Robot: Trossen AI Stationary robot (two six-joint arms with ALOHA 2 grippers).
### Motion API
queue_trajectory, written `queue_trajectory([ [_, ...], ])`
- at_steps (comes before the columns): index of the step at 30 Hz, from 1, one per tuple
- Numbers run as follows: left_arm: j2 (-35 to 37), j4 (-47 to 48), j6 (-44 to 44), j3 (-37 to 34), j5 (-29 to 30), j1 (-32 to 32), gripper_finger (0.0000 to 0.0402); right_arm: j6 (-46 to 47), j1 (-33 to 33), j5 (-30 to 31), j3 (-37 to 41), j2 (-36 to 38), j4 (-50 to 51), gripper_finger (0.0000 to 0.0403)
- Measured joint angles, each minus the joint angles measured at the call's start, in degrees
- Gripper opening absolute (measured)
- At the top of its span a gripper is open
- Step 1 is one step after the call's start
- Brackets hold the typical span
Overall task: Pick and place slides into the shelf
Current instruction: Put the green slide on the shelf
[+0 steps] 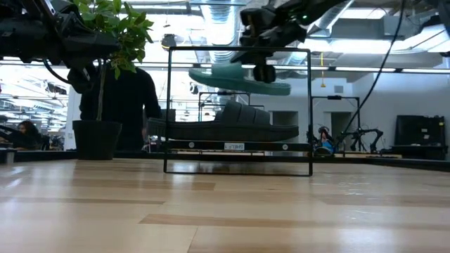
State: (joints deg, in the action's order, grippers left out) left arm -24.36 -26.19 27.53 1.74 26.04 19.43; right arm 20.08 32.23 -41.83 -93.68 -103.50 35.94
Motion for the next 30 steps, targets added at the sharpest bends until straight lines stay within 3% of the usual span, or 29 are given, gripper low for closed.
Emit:
queue_trajectory([
  [9, 0.01, 0.52, -0.02, 0.0, 0.02, 0.0, 0.0, -2.56, -3.3, 6.68, -1.58, -4.9, -2.11, 0.0],
  [30, 0.02, 1.55, 0.24, 0.0, 0.02, -0.01, 0.0, -9.28, -9.26, 21.41, -1.57, -5.01, -2.38, 0.0],
])
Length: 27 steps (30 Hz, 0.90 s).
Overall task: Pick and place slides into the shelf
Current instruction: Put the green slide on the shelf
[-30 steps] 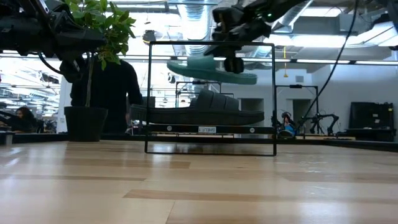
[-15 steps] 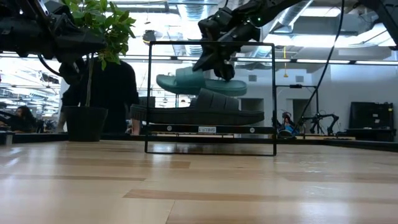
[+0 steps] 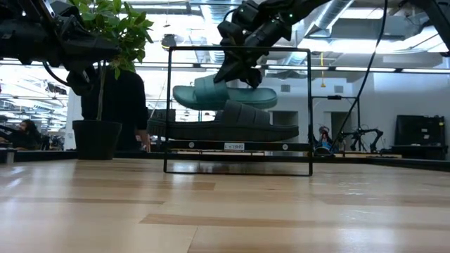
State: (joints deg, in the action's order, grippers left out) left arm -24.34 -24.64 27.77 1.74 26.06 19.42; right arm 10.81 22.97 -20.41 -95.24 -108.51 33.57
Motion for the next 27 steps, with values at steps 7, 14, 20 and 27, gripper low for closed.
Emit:
queue_trajectory([
  [7, 0.0, 0.0, 0.03, 0.0, -0.02, 0.02, 0.0, -2.33, -2.48, 4.26, 0.02, -0.41, -0.13, 0.0],
  [14, 0.0, 0.0, 0.09, 0.0, -0.35, 0.0, 0.0, -3.6, -4.04, 5.62, 0.09, -2.91, 0.42, 0.0],
  [20, 0.0, -0.01, 0.25, 0.0, -1.51, 0.02, 0.0, -3.95, -4.62, 6.88, 0.09, -4.15, 0.55, 0.0],
  [27, -0.02, 0.42, 1.25, 0.0, -1.55, 0.02, 0.0, -4.8, -4.64, 10.26, 0.07, -4.17, 0.52, 0.0],
])
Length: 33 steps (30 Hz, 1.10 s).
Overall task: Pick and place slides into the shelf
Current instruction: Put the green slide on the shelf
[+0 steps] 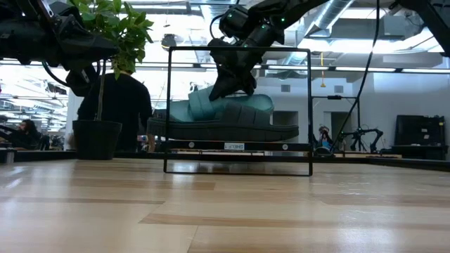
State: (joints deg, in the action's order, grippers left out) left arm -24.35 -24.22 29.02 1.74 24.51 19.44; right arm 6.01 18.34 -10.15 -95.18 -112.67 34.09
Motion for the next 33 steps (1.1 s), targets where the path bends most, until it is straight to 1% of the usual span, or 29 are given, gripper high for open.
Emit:
queue_trajectory([
  [7, 0.02, 0.43, 0.78, 0.0, -0.18, -0.01, 0.0, 0.31, 0.19, 0.8, 0.0, -0.05, 0.28, 0.0],
  [12, 0.02, 0.47, 0.78, 0.0, -0.22, 0.0, 0.0, 2.0, 0.06, -2.79, -0.09, -1.06, 2.53, 0.0],
  [15, 0.02, 0.54, 0.81, 0.0, -0.22, 0.0, 0.0, 2.26, -0.34, -3.52, 0.61, -0.77, 4.28, 0.0],
  [21, 0.02, 0.58, 1.48, 0.0, -0.22, -0.01, 0.0, 6.35, -0.61, -5.99, 2.21, -0.31, 5.39, 0.0],
  [25, 0.02, 0.67, 1.51, 0.0, -0.22, -0.01, 0.0, 8.99, -0.62, -6.32, 2.27, -0.31, 5.48, 0.0],
  [33, 0.01, 0.91, 1.51, 0.0, -0.22, -0.01, 0.0, 15.34, -0.06, -6.31, 2.46, -0.48, 1.4, 0.0],
])
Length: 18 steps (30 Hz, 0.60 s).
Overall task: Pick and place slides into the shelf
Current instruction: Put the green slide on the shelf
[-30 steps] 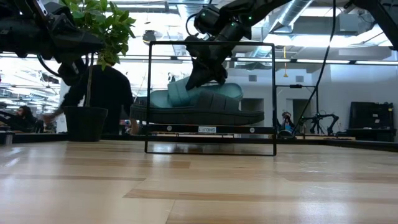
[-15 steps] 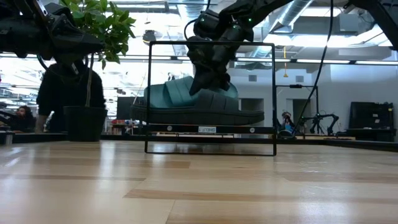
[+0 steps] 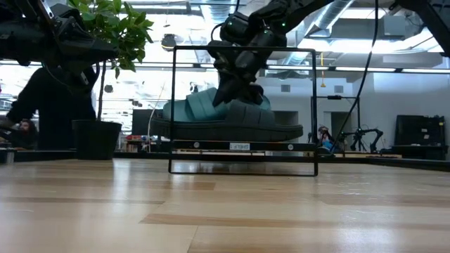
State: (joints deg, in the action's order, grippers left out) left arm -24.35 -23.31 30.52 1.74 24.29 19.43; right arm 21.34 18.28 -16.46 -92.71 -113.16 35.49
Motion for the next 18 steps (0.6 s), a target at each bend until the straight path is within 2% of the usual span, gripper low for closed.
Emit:
queue_trajectory([
  [18, 0.01, -0.07, 0.44, 0.0, 0.0, 0.01, 0.0, 10.11, 1.46, 0.12, 0.07, -0.12, -3.02, 0.0003],
])
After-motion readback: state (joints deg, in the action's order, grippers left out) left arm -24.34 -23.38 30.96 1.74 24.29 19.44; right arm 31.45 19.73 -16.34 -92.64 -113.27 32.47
